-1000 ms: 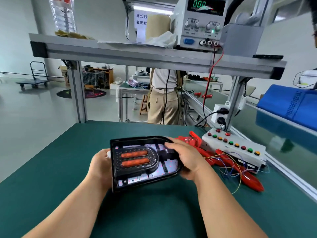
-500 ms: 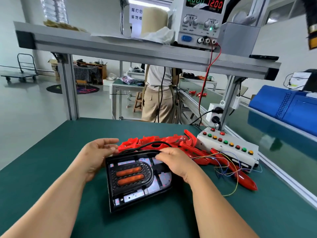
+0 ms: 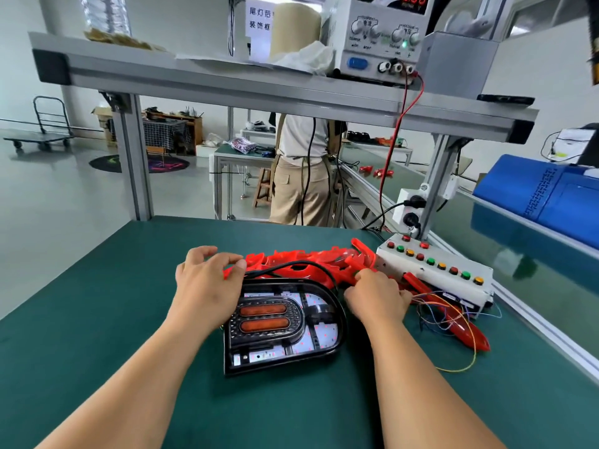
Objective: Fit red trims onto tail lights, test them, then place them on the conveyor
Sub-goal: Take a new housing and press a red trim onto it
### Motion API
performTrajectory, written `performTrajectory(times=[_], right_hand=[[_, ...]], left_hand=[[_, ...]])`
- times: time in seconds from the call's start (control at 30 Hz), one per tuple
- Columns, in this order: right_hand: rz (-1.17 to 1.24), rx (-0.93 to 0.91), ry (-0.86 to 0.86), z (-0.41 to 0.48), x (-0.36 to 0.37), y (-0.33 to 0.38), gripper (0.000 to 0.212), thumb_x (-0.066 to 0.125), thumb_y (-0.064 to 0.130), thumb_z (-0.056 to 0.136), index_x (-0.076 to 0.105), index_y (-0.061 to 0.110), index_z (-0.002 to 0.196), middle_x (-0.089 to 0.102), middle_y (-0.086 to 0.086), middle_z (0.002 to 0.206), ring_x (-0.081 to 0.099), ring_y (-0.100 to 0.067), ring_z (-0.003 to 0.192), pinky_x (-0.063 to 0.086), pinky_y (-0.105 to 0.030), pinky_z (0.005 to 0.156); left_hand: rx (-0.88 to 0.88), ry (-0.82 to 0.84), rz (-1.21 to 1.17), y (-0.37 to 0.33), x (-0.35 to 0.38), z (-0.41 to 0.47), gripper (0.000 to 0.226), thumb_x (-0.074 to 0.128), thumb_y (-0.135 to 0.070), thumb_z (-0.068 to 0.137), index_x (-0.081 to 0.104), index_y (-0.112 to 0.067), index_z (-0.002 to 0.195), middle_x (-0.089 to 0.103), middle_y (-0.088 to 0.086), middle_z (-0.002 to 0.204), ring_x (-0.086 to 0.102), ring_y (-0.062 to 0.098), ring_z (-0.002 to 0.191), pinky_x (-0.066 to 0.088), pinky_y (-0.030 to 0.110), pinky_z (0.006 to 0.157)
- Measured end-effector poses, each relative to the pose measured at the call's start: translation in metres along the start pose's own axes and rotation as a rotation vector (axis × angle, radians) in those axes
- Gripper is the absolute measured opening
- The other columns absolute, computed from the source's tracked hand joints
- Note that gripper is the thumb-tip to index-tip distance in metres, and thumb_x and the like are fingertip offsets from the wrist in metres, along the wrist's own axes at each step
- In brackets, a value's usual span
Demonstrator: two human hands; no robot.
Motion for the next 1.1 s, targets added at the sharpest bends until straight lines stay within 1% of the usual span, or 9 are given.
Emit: performTrajectory(times=[0.23,0.43,0.53,0.67,0.77,0.87,0.97,1.03,1.1], right_hand=[[0.164,0.038,-0.229,0.001,-0.018,-0.008,0.018,0.057,0.029,0.090,0.065,0.022,0.104,0.059,-0.005,0.112,0.053,-0.030,0.112,0.033,-0.043,0.093],[0.735,-0.199,-0.426,-0.006,-0.042,0.008,0.015,0.052,0.025,0.099,0.057,0.011,0.100,0.057,0.002,0.089,0.057,-0.020,0.085,0.035,-0.031,0.070],[1.094,-0.167,-0.311,-0.006,-0.040,0.010,0.013,0.050,0.027,0.101,0.056,0.025,0.090,0.058,0.012,0.080,0.056,0.005,0.073,0.040,-0.023,0.066],[1.763,-0.034,0.198,-0.006,-0.015,0.031,0.023,0.046,0.019,0.103,0.064,0.016,0.089,0.071,-0.006,0.085,0.065,-0.021,0.084,0.050,-0.038,0.083],[1.726,-0.085,0.372,-0.017,-0.010,0.051,0.023,0.046,0.017,0.101,0.066,0.009,0.093,0.063,-0.026,0.101,0.061,-0.035,0.094,0.046,-0.053,0.096],[1.567,-0.228,0.416,-0.030,-0.013,0.069,0.036,0.053,0.016,0.098,0.077,0.021,0.072,0.071,-0.002,0.075,0.064,-0.014,0.068,0.049,-0.033,0.073],[1.212,-0.494,0.443,-0.049,-0.021,0.092,0.039,0.056,0.016,0.098,0.075,0.023,0.065,0.064,0.011,0.062,0.054,-0.002,0.058,0.043,-0.022,0.062],[0.964,-0.648,0.447,-0.062,-0.023,0.105,0.034,0.057,0.022,0.099,0.066,0.020,0.066,0.055,0.005,0.063,0.046,-0.007,0.059,0.038,-0.026,0.062],[0.856,-0.687,0.455,-0.065,-0.023,0.107,0.034,0.059,0.028,0.097,0.065,0.024,0.064,0.053,0.009,0.061,0.044,-0.005,0.058,0.036,-0.023,0.058]], left_hand=[[-0.162,0.235,0.094,0.015,0.013,-0.006,0.039,0.039,-0.060,0.094,0.054,-0.024,0.102,0.057,-0.002,0.099,0.049,0.023,0.095,0.036,0.032,0.077],[-0.108,0.148,-0.021,0.011,0.012,-0.006,0.027,0.051,-0.041,0.098,0.063,-0.020,0.110,0.055,-0.013,0.080,0.051,0.009,0.076,0.035,0.030,0.067],[-0.097,0.042,-0.063,0.015,0.005,0.001,0.025,0.053,-0.039,0.097,0.065,-0.019,0.107,0.063,-0.005,0.087,0.054,0.019,0.083,0.036,0.030,0.070],[-0.096,-0.067,-0.115,0.021,-0.003,0.008,0.023,0.054,-0.039,0.097,0.064,-0.021,0.107,0.055,-0.015,0.079,0.052,0.017,0.082,0.035,0.029,0.068],[-0.044,-0.045,-0.004,0.018,0.000,0.012,0.030,0.051,-0.041,0.097,0.064,-0.021,0.115,0.065,-0.001,0.100,0.054,0.024,0.096,0.039,0.033,0.081],[0.141,-0.175,-0.018,-0.004,-0.015,0.011,0.036,0.048,-0.040,0.098,0.064,-0.022,0.124,0.062,0.004,0.117,0.054,0.021,0.114,0.039,0.027,0.097],[0.325,-0.155,-0.390,-0.031,-0.026,-0.001,0.033,0.052,-0.042,0.096,0.058,-0.038,0.128,0.060,-0.013,0.103,0.056,-0.006,0.083,0.038,0.003,0.075],[0.348,0.031,-0.652,-0.042,-0.018,-0.006,0.038,0.060,-0.046,0.089,0.051,-0.060,0.123,0.063,-0.015,0.103,0.059,-0.002,0.073,0.046,0.007,0.071],[0.327,0.150,-0.750,-0.045,-0.011,-0.009,0.032,0.066,-0.038,0.083,0.063,-0.059,0.107,0.067,-0.011,0.090,0.061,0.003,0.071,0.050,0.012,0.069]])
Point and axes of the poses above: each hand's wrist, its own z-axis towards the middle knuckle, its own x-axis out of the palm, y = z × x, the point moved 9 cm from there along z, towards the middle knuckle
